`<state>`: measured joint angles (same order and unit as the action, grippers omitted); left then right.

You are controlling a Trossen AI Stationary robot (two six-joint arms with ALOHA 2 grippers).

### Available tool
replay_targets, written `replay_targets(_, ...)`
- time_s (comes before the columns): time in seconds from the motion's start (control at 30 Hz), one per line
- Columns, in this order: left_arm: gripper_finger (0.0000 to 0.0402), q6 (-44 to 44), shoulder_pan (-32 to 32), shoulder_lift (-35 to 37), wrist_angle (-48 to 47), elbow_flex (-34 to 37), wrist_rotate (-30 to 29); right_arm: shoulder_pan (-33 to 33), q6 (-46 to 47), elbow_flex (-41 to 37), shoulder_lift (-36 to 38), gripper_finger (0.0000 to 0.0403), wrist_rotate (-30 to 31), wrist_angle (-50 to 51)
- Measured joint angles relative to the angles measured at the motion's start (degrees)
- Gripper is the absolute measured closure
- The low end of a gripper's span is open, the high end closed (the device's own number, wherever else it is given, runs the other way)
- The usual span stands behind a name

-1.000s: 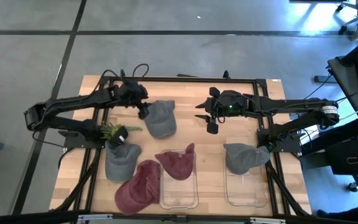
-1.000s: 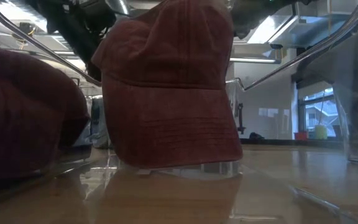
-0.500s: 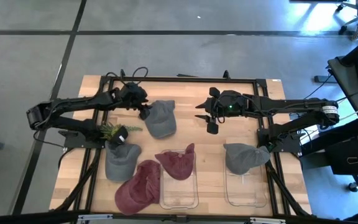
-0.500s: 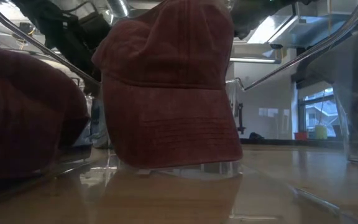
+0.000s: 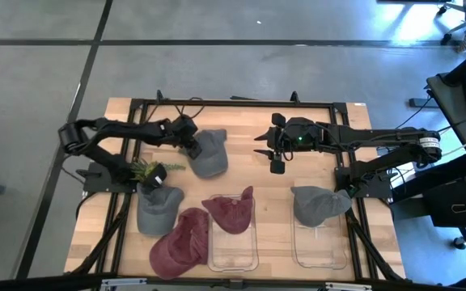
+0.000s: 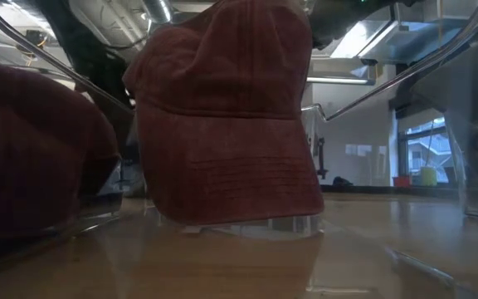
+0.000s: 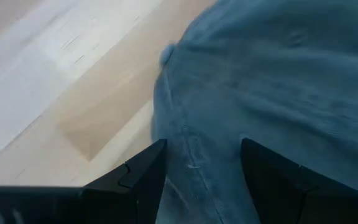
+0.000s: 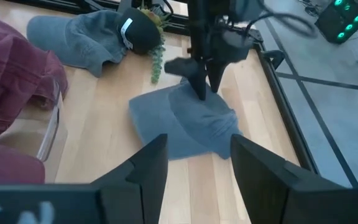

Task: Pick & Place hat
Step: Put the top gray cap into the right transparent bin

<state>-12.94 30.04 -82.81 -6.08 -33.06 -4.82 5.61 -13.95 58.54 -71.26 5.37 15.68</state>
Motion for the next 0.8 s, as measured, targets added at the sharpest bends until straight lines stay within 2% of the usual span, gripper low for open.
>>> replay_targets(0.1,0.0204,-1.1,0.0,-3.2,0.1,0.0,-1.8,0.0,0.0,0.0,0.0,0.023,0.0,0.0)
replay_targets(0.23,0.0221,2.6,0.0,-6.3,1.2,-0.3,-1.7,0.0,0.0,0.0,0.0,0.023,0.0,0.0)
replay_targets(0.43,0.0296,4.4,-0.8,-8.3,3.2,-0.4,-2.1,0.0,0.0,0.0,0.0,0.023,0.0,0.0)
replay_targets(0.6,0.0384,6.6,-1.8,-5.7,2.5,-0.4,-2.0,0.0,1.7,0.0,0.0,0.023,0.0,0.0)
replay_targets(0.8,0.0388,8.7,-1.9,1.1,-1.0,-2.2,-1.1,0.0,2.1,0.0,0.0,0.023,0.0,-1.2)
